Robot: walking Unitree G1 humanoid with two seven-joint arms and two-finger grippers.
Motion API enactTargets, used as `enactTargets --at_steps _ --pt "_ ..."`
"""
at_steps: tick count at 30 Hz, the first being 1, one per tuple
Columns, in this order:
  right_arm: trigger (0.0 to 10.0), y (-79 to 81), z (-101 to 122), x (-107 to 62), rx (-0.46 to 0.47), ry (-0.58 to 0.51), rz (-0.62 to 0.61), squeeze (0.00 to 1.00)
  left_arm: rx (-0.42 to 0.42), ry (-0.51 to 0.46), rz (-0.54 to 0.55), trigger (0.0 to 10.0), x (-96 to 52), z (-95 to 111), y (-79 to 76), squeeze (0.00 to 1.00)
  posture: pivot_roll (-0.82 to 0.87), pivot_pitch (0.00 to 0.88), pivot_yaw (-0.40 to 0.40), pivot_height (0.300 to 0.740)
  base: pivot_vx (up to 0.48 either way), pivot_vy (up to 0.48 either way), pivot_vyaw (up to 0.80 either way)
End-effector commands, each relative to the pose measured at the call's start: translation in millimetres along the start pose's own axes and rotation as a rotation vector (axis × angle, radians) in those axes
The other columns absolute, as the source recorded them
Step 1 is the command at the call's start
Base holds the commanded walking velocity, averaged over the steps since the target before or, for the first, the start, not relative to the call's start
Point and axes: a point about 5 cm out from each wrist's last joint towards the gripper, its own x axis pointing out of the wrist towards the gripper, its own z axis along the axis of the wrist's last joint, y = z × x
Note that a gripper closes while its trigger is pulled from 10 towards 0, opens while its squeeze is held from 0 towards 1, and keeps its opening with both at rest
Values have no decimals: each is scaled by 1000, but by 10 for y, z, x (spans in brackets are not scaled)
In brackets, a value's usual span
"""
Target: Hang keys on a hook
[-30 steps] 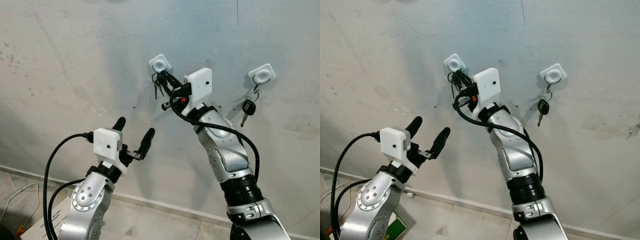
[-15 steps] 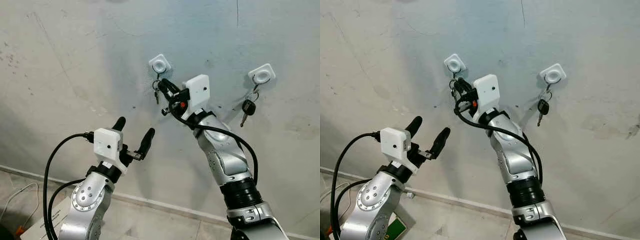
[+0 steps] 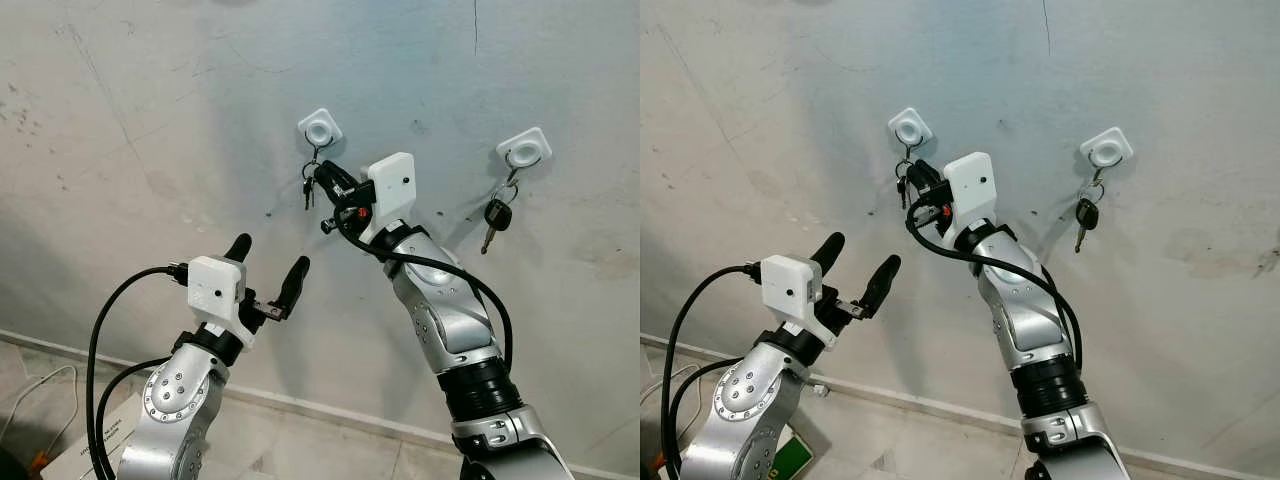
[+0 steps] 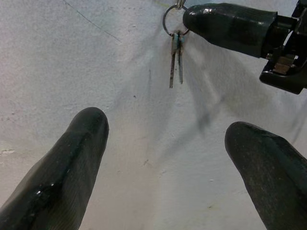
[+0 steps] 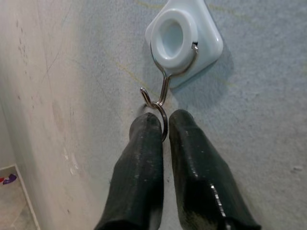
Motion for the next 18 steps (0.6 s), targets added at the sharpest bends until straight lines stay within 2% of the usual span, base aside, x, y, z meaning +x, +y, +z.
enactTargets --at_steps 1,9,16,18 --pt "10000 10 -3 5 3 -1 5 1000 19 11 14 10000 2 -19 28 0 -6 0 67 740 0 0 0" --pt "10000 -52 93 -17 -58 -39 -38 1000 21 15 19 10000 2 -23 46 0 -7 0 68 740 0 0 0" --pt "10000 -112 147 -132 -94 -68 -69 1000 11 13 21 10000 8 -24 43 0 -12 0 68 740 0 0 0" --pt "10000 -153 155 -221 -118 -76 -109 1000 -9 23 29 10000 5 -49 55 0 -14 0 70 740 0 0 0"
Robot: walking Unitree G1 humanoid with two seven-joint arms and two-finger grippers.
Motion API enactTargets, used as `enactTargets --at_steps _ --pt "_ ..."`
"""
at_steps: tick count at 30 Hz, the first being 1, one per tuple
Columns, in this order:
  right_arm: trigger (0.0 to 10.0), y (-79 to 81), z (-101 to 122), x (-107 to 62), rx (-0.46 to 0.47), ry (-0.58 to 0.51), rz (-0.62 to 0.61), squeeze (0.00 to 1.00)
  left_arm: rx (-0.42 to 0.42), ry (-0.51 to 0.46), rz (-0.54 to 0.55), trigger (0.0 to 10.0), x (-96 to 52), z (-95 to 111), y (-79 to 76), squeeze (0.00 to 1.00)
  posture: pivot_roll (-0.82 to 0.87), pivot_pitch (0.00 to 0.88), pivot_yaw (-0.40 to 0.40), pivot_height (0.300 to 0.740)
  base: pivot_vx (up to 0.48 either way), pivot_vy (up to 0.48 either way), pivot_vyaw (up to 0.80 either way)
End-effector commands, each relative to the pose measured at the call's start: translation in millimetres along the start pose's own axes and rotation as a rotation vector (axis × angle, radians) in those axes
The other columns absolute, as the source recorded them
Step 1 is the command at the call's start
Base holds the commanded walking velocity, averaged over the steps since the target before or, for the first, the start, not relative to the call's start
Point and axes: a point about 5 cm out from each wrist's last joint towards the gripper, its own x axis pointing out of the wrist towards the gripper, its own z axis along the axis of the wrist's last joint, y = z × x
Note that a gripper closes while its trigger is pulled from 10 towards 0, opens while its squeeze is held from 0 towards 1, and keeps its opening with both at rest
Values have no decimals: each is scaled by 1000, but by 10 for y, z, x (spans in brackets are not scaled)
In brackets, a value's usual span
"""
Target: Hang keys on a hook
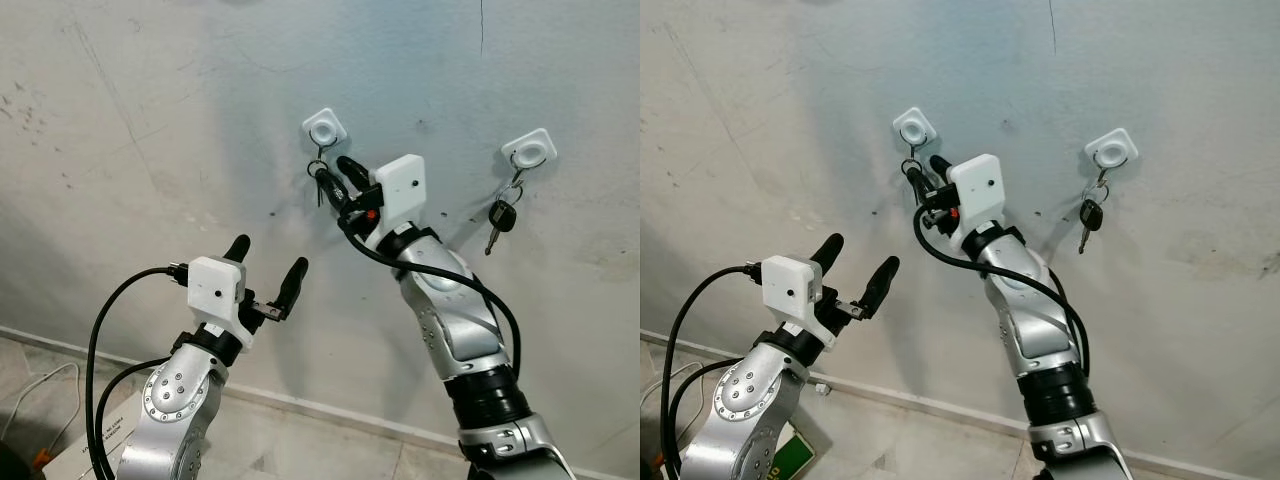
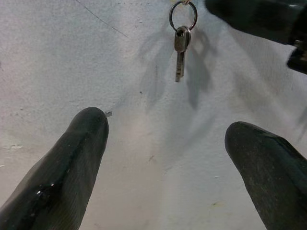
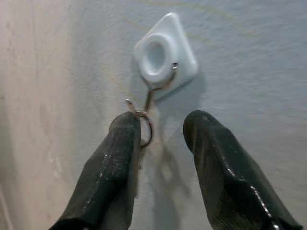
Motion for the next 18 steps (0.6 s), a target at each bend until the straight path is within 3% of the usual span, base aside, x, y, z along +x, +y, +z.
enactTargets --at_steps 1,12,18 --pt "10000 -65 69 -67 -36 -31 -50 1000 -10 19 27 10000 3 -37 51 0 -14 0 70 740 0 0 0" --pt "10000 -58 -29 -335 -32 15 -85 1000 -7 50 55 10000 -3 -108 101 0 -21 0 73 740 0 0 0" --pt "10000 -45 -86 -617 -41 66 -138 1000 24 84 91 10000 -62 -180 144 0 -24 0 73 740 0 0 0"
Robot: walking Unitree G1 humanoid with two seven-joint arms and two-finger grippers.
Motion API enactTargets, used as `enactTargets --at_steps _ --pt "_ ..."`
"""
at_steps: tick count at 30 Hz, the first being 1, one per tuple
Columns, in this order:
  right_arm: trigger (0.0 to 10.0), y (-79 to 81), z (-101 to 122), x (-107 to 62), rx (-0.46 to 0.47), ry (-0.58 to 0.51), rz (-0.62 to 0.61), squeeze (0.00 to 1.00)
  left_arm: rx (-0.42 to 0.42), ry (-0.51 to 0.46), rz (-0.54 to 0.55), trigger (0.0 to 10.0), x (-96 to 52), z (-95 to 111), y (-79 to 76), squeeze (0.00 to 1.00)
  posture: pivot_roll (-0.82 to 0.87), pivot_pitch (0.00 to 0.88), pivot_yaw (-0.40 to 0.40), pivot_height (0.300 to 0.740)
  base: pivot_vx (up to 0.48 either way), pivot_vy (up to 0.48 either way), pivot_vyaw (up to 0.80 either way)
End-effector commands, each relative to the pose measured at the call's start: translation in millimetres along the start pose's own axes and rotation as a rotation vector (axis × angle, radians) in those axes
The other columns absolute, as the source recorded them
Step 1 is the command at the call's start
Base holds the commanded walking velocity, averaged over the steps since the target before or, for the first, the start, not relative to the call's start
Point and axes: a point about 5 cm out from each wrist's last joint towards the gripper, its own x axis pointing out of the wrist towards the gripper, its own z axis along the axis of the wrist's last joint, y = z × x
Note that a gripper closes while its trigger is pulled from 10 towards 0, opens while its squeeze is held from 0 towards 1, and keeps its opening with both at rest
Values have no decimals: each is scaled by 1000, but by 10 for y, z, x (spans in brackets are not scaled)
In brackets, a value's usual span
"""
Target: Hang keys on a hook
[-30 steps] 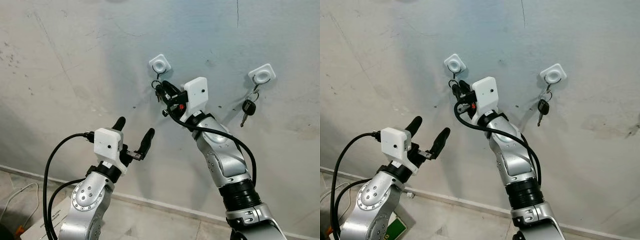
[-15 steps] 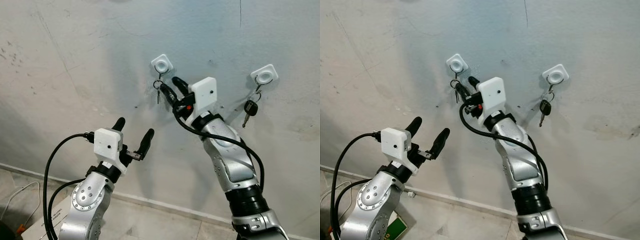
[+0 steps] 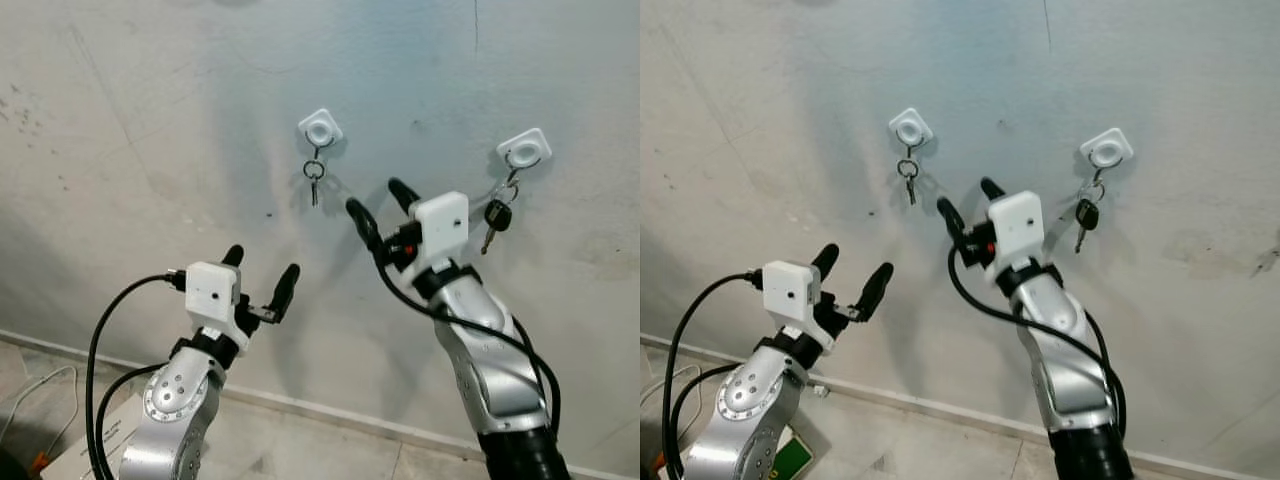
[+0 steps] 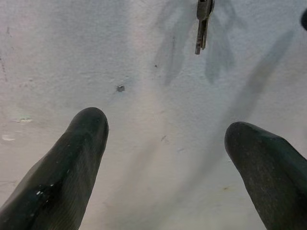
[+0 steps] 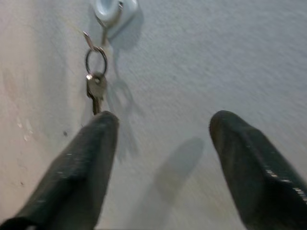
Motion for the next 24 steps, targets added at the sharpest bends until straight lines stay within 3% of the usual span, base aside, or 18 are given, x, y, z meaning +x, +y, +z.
enactTargets --at_steps 1,8,15,24 --pt "10000 1 58 -80 -16 -4 -10 1000 27 20 38 10000 -39 -42 55 0 -24 0 73 740 0 0 0" --pt "10000 -68 21 -338 -28 53 -34 1000 19 71 65 10000 -104 -148 105 0 -37 0 81 740 0 0 0" --pt "10000 -102 -220 -663 -8 194 -57 1000 33 178 108 10000 -280 -379 221 0 -38 0 84 740 0 0 0" --pt "10000 -92 -375 -782 30 271 -85 1000 -1 271 166 10000 -381 -546 312 0 -30 0 83 740 0 0 0"
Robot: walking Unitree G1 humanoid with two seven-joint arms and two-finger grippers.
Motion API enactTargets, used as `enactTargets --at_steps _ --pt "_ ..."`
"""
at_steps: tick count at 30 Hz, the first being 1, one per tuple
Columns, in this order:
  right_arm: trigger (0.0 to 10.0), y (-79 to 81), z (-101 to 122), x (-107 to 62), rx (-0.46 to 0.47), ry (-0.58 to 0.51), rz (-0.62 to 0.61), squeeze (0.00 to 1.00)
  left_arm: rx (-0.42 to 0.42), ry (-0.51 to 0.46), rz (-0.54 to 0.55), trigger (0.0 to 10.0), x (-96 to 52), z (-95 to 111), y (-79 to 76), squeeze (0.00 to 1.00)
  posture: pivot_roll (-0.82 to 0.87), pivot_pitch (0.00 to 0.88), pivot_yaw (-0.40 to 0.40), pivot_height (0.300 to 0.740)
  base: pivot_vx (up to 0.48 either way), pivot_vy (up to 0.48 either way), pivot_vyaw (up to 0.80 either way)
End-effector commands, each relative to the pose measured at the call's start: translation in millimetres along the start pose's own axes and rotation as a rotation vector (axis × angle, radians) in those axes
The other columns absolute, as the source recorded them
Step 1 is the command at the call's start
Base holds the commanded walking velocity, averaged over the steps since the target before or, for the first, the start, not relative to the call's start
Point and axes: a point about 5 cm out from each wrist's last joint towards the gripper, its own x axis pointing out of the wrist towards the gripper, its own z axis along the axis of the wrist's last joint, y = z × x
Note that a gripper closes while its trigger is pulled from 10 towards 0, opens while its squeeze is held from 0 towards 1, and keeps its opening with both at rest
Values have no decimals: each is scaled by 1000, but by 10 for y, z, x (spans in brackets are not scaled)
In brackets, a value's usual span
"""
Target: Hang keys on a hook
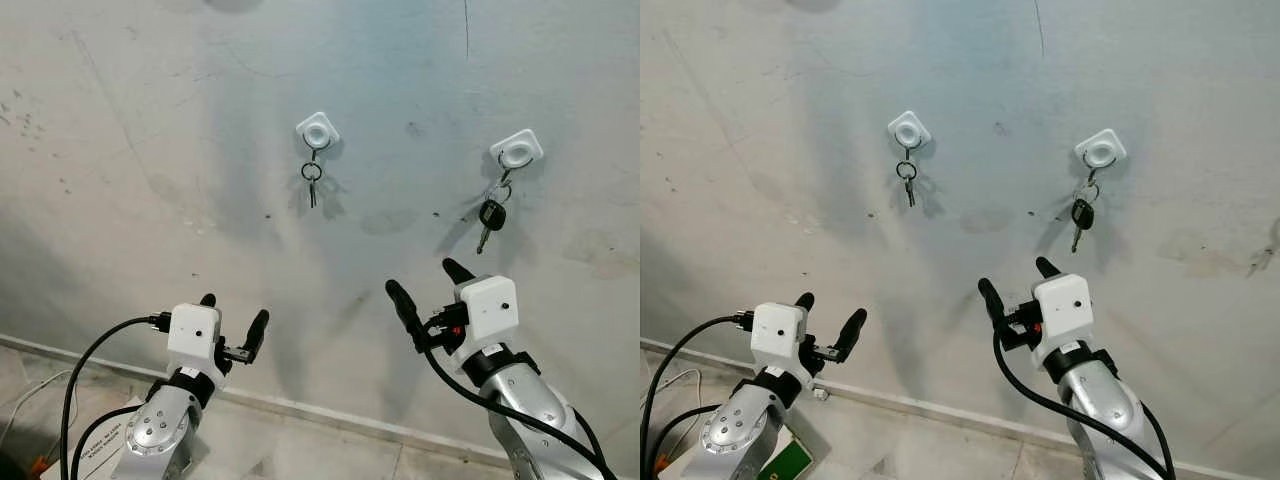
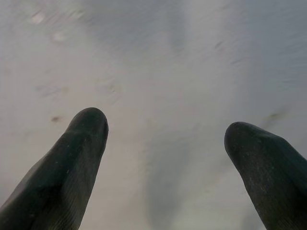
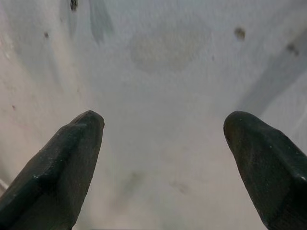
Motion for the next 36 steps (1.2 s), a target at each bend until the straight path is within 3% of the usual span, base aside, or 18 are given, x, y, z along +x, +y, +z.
enactTargets --at_steps 1,3,4,8,28,36 --pt "10000 11 -28 3 22 17 2 1000 -15 34 26 10000 -14 -57 59 0 -30 0 83 740 0 0 0" --pt "10000 1 -64 8 24 45 -6 173 -27 66 23 10000 -12 -91 63 0 -30 0 83 740 0 0 0" --pt "10000 -1 -76 10 28 52 -8 0 -20 80 19 10000 -12 -112 53 0 -30 0 83 740 0 0 -719" --pt "10000 -18 -115 36 32 73 -15 0 -8 91 -53 10000 -35 -147 -51 0 -34 0 85 740 0 0 -762" --pt "10000 6 -69 107 38 60 -1 0 -54 44 -72 10000 80 16 -103 0 -36 0 83 740 0 0 -751" --pt "10000 26 -53 120 37 54 3 0 -60 43 -78 10000 81 21 -127 0 -37 0 81 740 0 0 0"
